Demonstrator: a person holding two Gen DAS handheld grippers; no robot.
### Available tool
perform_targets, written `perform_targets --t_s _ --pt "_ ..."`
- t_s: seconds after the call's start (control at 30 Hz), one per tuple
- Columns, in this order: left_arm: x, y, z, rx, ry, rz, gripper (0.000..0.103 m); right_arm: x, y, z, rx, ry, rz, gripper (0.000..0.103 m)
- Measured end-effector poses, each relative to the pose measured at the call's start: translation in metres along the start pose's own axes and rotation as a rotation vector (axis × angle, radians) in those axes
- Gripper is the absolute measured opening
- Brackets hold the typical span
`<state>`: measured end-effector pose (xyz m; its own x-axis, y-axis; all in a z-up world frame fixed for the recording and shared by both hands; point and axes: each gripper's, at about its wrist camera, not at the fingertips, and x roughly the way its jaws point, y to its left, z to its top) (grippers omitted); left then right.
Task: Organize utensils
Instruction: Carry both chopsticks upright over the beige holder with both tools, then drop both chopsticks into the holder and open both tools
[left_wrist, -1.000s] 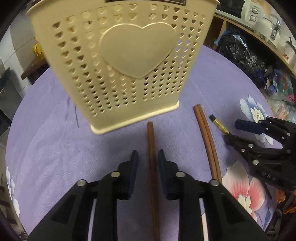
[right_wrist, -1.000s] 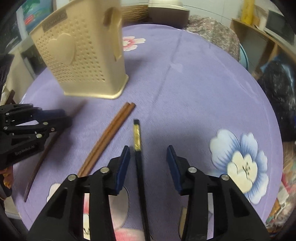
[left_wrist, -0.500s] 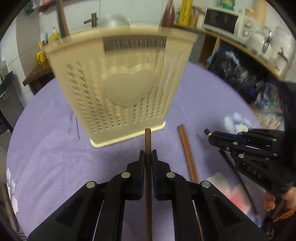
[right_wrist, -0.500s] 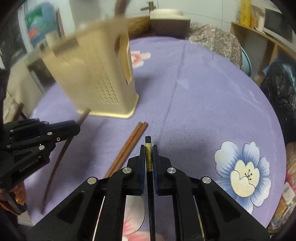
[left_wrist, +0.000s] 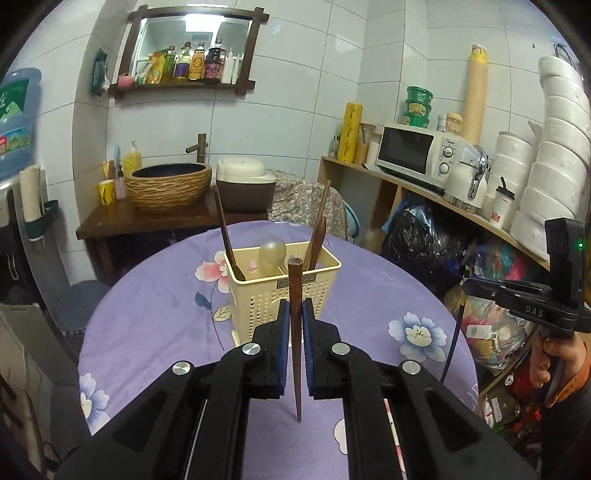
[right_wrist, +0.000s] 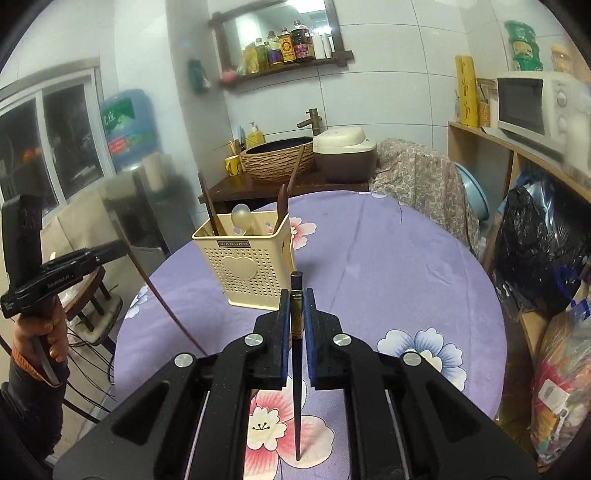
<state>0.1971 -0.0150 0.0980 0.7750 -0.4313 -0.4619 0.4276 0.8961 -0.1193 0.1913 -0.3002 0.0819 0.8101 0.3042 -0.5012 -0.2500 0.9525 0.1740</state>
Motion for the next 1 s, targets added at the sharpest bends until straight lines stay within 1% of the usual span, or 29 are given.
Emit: perform_targets --t_s 0.17,0.27,0.33,0.43,0.5,0.57,0.63,0.73,0.8,0.87,0.97,1.0 --pt "0.001 -0.001 0.002 0.003 0.001 0.002 0.008 -0.003 0.000 0.007 0.000 -0.002 0.008 0.008" --pt "-0.006 -0.001 0.014 0.013 -0.024 0.000 0.008 -0.009 0.002 0.021 -0.012 -0.026 0.011 0.008" --pt "-0.012 -0.002 0.030 0.024 -0.049 0.002 0.008 -0.014 0.006 0.035 -0.015 -0.052 0.022 0.008" --pt "-0.023 -0.003 0.059 0.033 -0.105 0.016 0.008 -0.024 0.019 0.076 -0.031 -0.127 0.036 0.008" --pt "-0.030 -0.002 0.087 0.024 -0.158 0.028 0.008 -0.028 0.028 0.102 -0.044 -0.167 0.042 0.008" --pt "-0.032 -0.001 0.112 0.012 -0.201 0.047 0.008 -0.030 0.042 0.137 -0.059 -0.221 0.041 0.008" --pt "-0.028 0.002 0.138 0.001 -0.236 0.091 0.008 -0.029 0.052 0.161 -0.061 -0.260 0.032 0.008" --pt "-0.006 0.010 0.157 -0.048 -0.239 0.118 0.008 -0.013 0.062 0.188 -0.051 -0.305 0.017 0.008" --pt "0.013 0.015 0.156 -0.074 -0.212 0.130 0.008 0.001 0.064 0.192 -0.056 -0.315 -0.007 0.008" --pt "0.034 0.022 0.144 -0.101 -0.170 0.129 0.008 0.024 0.064 0.186 -0.062 -0.296 -0.026 0.008" --pt "0.057 0.028 0.119 -0.116 -0.122 0.130 0.008 0.060 0.062 0.166 -0.061 -0.242 -0.037 0.008" --pt "0.061 0.028 0.112 -0.115 -0.105 0.130 0.008 0.074 0.060 0.158 -0.051 -0.211 -0.034 0.008"
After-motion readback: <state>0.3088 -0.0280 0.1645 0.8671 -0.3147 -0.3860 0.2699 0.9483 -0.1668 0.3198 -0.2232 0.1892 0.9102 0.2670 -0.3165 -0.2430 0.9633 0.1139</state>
